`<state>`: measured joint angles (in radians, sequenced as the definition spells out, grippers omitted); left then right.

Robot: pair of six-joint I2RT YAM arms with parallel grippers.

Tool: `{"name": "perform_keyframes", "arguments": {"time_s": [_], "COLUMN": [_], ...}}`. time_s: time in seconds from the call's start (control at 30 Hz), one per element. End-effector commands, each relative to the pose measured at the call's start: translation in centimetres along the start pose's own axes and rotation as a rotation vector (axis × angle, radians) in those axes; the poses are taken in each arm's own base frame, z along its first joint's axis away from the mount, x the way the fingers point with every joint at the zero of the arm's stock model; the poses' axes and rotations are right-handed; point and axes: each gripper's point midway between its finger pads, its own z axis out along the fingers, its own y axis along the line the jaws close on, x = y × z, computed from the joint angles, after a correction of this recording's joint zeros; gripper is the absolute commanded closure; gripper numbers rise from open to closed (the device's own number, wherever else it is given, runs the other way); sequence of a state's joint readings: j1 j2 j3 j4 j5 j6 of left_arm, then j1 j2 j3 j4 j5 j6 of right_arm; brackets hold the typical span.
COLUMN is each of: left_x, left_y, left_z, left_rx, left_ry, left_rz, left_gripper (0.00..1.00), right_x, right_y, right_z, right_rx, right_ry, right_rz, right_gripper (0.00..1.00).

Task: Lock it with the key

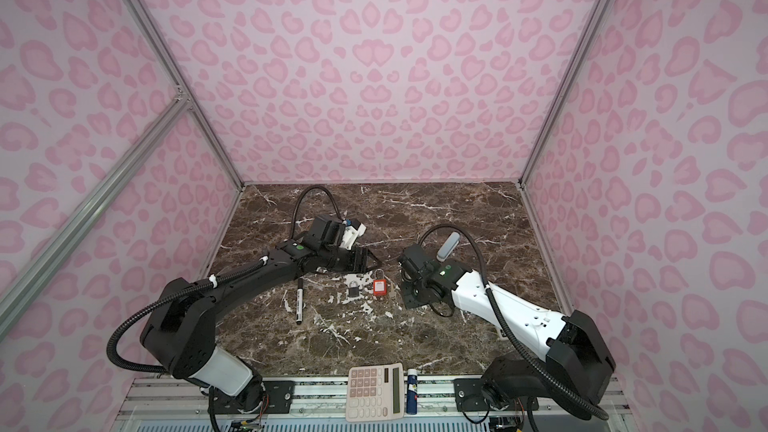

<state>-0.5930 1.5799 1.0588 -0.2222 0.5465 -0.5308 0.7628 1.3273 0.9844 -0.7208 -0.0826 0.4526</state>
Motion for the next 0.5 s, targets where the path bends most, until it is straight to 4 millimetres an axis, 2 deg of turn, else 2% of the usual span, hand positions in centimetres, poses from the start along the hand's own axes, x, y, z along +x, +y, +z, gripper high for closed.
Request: {"name": "perform_keyframes", "arguments": {"time_s": [0.0, 0.27, 0.47], "left_x": [-1.2, -1.3, -1.4], "left_y": [-2.2, -2.9, -3.2], "left_z": [-0.8, -1.0, -1.1], "left_rx": [0.076, 0.107, 0.119], "left_ry": [-0.038, -0.046, -0.048], "left_rz": [0.03, 0.025, 0.027], "left_gripper": [0.32, 0.34, 0.37], "right_x": [-2.6, -5.3, -6.1], "right_y": [1.8, 4.5, 6.0], "right_z": [-0.6, -0.9, -0.9], "right_rx": [-0.088, -0.174, -0.238], "right_ry": [-0.055, -0.054, -0.061], "right_rz": [-0.058, -0.139, -0.178], "right_gripper": [0.71, 0.71, 0.71]}}
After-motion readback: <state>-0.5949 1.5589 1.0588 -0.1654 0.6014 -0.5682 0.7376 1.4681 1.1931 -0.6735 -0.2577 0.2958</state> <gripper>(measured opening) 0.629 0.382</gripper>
